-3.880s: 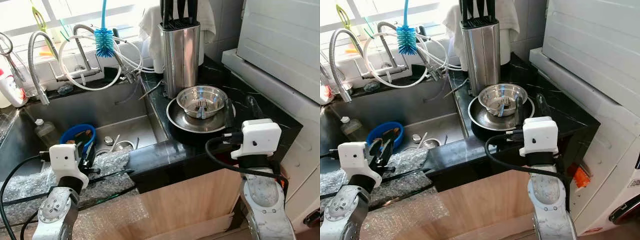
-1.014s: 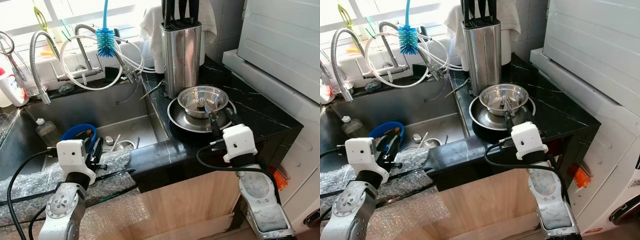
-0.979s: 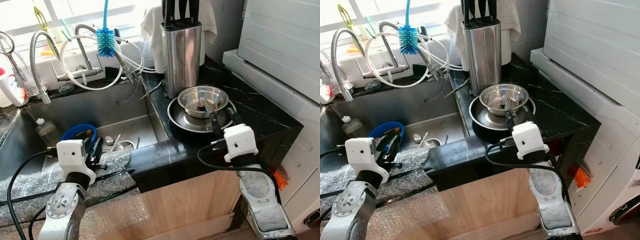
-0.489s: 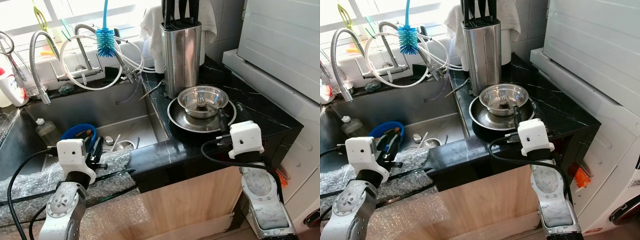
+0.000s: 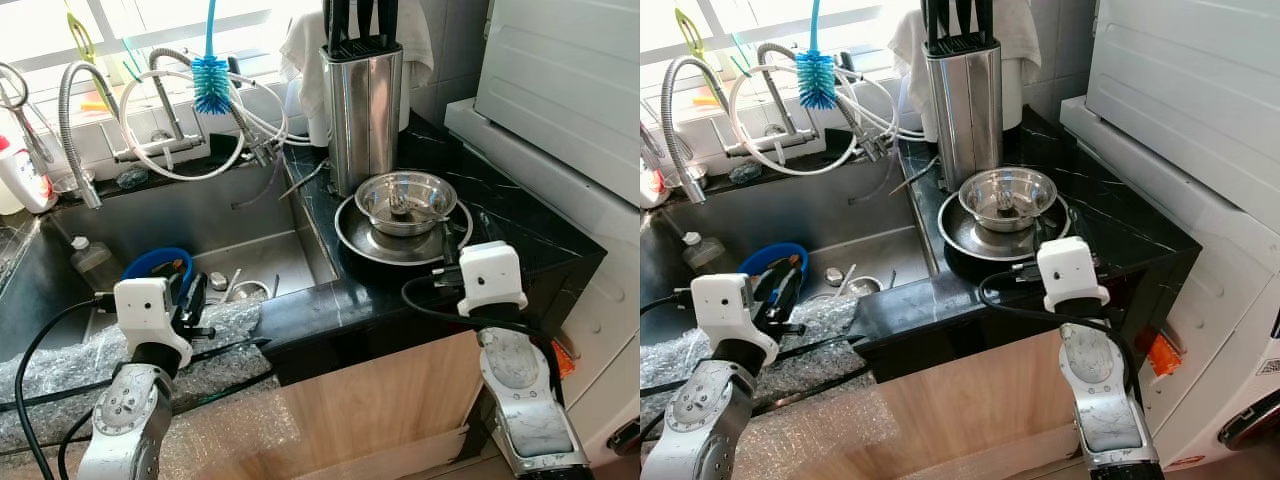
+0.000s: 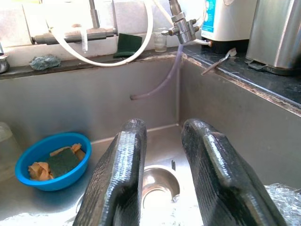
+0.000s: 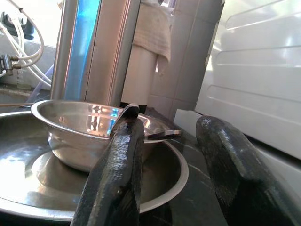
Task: Kitchen organization
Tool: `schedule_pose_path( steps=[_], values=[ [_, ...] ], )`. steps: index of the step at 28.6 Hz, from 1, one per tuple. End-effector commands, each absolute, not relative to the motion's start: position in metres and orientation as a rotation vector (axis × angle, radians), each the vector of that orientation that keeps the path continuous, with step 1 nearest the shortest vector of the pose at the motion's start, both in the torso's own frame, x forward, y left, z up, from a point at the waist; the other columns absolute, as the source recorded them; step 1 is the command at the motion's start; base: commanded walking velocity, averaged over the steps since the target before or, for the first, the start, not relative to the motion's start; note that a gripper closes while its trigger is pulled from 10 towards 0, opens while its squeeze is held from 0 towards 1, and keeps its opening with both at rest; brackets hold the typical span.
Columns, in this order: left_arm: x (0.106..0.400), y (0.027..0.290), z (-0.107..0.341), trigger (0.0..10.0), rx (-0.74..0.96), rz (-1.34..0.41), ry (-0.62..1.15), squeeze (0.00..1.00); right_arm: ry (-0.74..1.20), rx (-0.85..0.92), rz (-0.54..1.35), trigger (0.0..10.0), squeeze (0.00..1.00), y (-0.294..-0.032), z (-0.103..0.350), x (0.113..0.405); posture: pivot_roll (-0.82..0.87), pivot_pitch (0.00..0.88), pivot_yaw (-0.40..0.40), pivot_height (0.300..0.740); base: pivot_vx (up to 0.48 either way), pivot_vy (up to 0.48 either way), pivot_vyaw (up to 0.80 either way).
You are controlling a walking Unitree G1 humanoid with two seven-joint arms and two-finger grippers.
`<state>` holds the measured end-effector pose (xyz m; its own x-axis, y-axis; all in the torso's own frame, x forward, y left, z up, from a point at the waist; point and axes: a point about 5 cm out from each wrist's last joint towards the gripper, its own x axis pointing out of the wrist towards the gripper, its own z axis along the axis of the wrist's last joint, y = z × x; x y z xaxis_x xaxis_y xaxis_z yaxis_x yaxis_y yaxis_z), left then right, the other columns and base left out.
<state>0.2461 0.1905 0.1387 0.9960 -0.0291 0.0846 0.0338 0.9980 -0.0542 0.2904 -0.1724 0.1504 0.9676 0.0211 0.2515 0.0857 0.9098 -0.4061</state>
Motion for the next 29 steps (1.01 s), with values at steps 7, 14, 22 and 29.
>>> schedule_pose_path(
  steps=[7, 14, 22, 29],
  values=[
    [0.2479, 0.1905, 0.1349, 10.0, -0.051, -0.025, -0.057, 0.00, -0.238, -0.437, -0.039, 10.0, 0.00, -0.1702, 0.1515, 0.2968, -0.11, 0.000, 0.134, 0.740, 0.000, 0.000, 0.00],
    [0.2482, 0.1902, 0.1343, 10.0, -0.050, -0.022, -0.057, 0.00, -0.247, -0.425, -0.060, 4.5, 0.00, -0.1723, 0.1546, 0.2982, -0.11, 0.000, 0.131, 0.740, 0.000, 0.000, 0.00],
    [0.2486, 0.1894, 0.1339, 10.0, -0.050, -0.025, -0.056, 0.00, -0.247, -0.426, -0.076, 6.2, 0.00, -0.1743, 0.1556, 0.2994, -0.11, 0.000, 0.131, 0.740, 0.000, 0.000, 0.00],
    [0.2492, 0.1898, 0.1337, 10.0, -0.044, -0.024, -0.056, 0.00, -0.232, -0.422, -0.100, 3.0, 0.00, -0.1772, 0.1542, 0.3007, -0.11, 0.000, 0.131, 0.740, 0.000, 0.000, 0.00]
  ],
)
